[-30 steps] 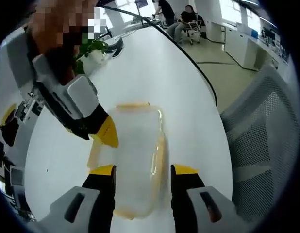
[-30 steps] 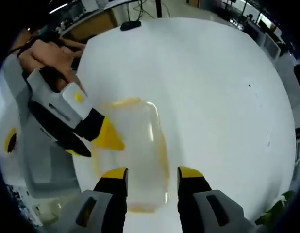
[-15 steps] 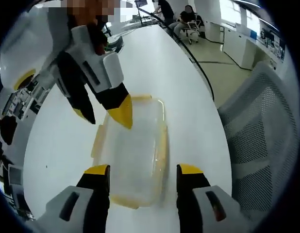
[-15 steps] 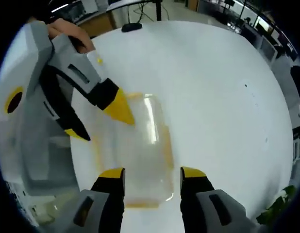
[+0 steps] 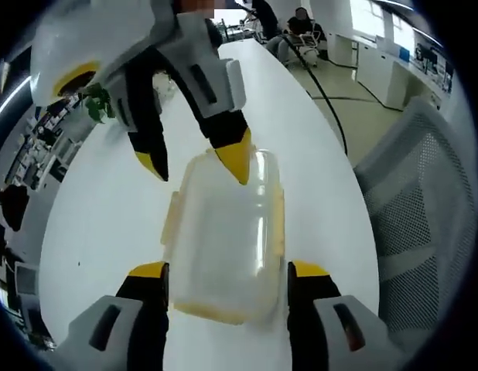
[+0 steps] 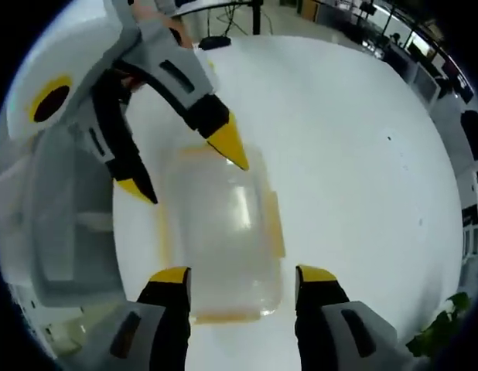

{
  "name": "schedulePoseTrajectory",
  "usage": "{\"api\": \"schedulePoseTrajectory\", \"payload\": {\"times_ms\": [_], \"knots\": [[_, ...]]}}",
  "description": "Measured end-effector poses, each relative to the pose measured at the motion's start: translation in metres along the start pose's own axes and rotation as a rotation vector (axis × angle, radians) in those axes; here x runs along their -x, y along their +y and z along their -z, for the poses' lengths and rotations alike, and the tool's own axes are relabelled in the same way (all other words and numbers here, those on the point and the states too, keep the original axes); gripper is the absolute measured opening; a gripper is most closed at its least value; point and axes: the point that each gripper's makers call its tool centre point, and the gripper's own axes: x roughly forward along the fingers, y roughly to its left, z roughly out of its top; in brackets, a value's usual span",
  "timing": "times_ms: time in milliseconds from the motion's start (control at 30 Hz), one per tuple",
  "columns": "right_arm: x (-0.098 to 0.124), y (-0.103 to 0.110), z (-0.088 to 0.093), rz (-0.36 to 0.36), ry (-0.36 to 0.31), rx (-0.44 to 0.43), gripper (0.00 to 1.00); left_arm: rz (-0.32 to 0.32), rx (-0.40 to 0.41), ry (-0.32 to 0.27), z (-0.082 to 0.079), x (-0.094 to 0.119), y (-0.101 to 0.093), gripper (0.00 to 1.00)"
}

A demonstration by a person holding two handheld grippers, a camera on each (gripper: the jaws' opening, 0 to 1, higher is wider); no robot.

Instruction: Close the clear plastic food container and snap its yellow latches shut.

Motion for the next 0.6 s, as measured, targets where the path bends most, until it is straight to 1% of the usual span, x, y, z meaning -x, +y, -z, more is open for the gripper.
{"api": "schedulePoseTrajectory", "payload": {"times_ms": [267, 433, 500, 600], "knots": [[0.002, 0.007, 0.007, 0.003, 0.005, 0.031, 0.59, 0.014, -0.031, 0.020, 0.007, -0.002, 0.003, 0.68], [0.001, 0.014, 0.012, -0.002, 0.013, 0.051, 0.62, 0.019, -0.045, 0.024, 0.007, -0.002, 0.009, 0.70], [0.000, 0.016, 0.015, -0.006, 0.021, 0.064, 0.62, 0.024, -0.049, 0.027, 0.008, -0.003, 0.010, 0.71], [-0.001, 0.019, 0.016, -0.007, 0.018, 0.081, 0.64, 0.031, -0.060, 0.033, 0.009, -0.004, 0.010, 0.73]]}}
